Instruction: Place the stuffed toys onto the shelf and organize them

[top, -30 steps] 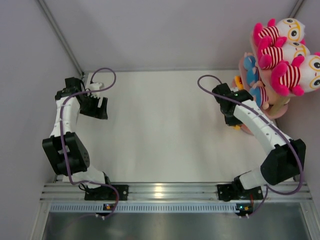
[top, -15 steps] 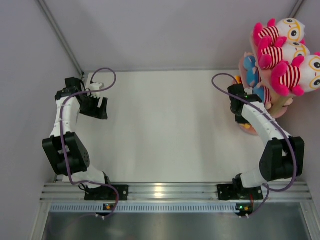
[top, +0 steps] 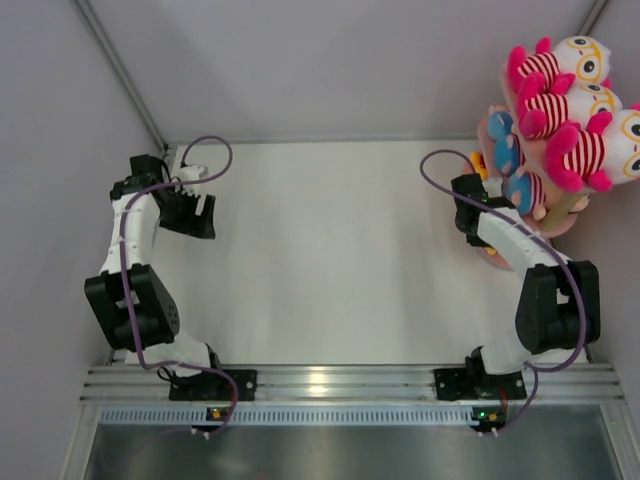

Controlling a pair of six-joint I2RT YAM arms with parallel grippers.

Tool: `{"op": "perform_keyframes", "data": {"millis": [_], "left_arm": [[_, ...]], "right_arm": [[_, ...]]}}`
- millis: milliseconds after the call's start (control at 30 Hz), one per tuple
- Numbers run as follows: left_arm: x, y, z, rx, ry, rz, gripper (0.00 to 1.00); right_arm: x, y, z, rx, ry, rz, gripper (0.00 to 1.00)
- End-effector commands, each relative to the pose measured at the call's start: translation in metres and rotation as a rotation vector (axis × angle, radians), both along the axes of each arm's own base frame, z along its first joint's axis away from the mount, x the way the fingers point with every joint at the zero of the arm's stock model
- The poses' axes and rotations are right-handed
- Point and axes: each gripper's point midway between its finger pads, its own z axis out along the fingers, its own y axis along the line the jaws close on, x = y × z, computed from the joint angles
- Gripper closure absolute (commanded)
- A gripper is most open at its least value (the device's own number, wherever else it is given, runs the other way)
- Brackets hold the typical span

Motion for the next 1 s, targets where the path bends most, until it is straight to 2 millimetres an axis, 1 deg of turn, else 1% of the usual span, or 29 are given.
{"op": "perform_keyframes", "data": {"millis": [0, 33, 67, 133, 167, 200, 267, 333, 433, 533, 567, 700, 767, 833, 867, 900, 933, 967], "left_arm": [[0.001, 0.000, 0.011, 0.004, -0.035, -0.018, 0.17], [0.001, 0.000, 0.011, 0.002, -0.034, -0.018, 0.17], [0.001, 0.000, 0.011, 0.002, -0.037, -0.018, 0.17], [0.001, 0.000, 0.009, -0.002, -0.028, -0.016, 0.17], [0.001, 0.000, 0.009, 0.000, -0.030, -0.017, 0.17], [0.000, 0.000, 0.010, 0.000, -0.032, -0.019, 0.17], [0.000, 0.000, 0.008, 0.002, -0.028, -0.019, 0.17], [-0.001, 0.000, 0.007, 0.004, -0.022, -0.020, 0.17], [-0.001, 0.000, 0.007, 0.003, -0.023, -0.018, 0.17], [0.000, -0.002, 0.008, -0.007, -0.028, -0.021, 0.17], [0.000, -0.002, 0.008, -0.008, -0.027, -0.020, 0.17], [-0.001, -0.001, 0.009, -0.005, -0.029, -0.022, 0.17], [-0.001, -0.001, 0.008, -0.001, -0.028, -0.022, 0.17], [-0.001, -0.001, 0.008, 0.001, -0.029, -0.023, 0.17], [-0.002, -0.001, 0.009, 0.000, -0.029, -0.022, 0.17], [-0.002, -0.001, 0.009, 0.001, -0.029, -0.019, 0.17], [-0.002, 0.000, 0.009, 0.004, -0.030, -0.020, 0.17], [-0.002, -0.001, 0.009, 0.002, -0.030, -0.019, 0.17]], "right_arm": [[0.012, -0.015, 0.018, -0.046, -0.129, -0.070, 0.87], [0.013, -0.015, 0.019, -0.047, -0.131, -0.069, 0.83], [0.014, -0.015, 0.018, -0.045, -0.128, -0.070, 0.73], [0.018, -0.014, 0.017, -0.046, -0.126, -0.068, 0.68], [0.019, -0.013, 0.013, -0.044, -0.112, -0.064, 0.60], [0.021, -0.011, 0.012, -0.026, -0.112, -0.059, 0.57], [0.022, -0.007, 0.010, -0.017, -0.102, -0.048, 0.55], [0.023, -0.003, 0.012, -0.033, -0.100, -0.031, 0.55], [0.025, 0.010, 0.014, -0.044, -0.097, 0.010, 0.51], [0.024, 0.011, 0.016, -0.055, -0.097, 0.015, 0.42], [0.023, 0.011, 0.017, -0.063, -0.099, 0.019, 0.36], [0.024, 0.013, 0.010, -0.053, -0.070, 0.048, 0.34], [0.025, 0.015, 0.010, -0.054, -0.061, 0.062, 0.34], [0.026, 0.019, 0.015, -0.060, -0.059, 0.083, 0.34], [0.028, 0.028, 0.020, -0.060, -0.066, 0.110, 0.34], [0.032, 0.032, 0.030, -0.066, -0.085, 0.121, 0.34], [0.032, 0.038, 0.036, -0.074, -0.083, 0.145, 0.34], [0.033, 0.053, 0.044, -0.082, -0.092, 0.194, 0.34]]}}
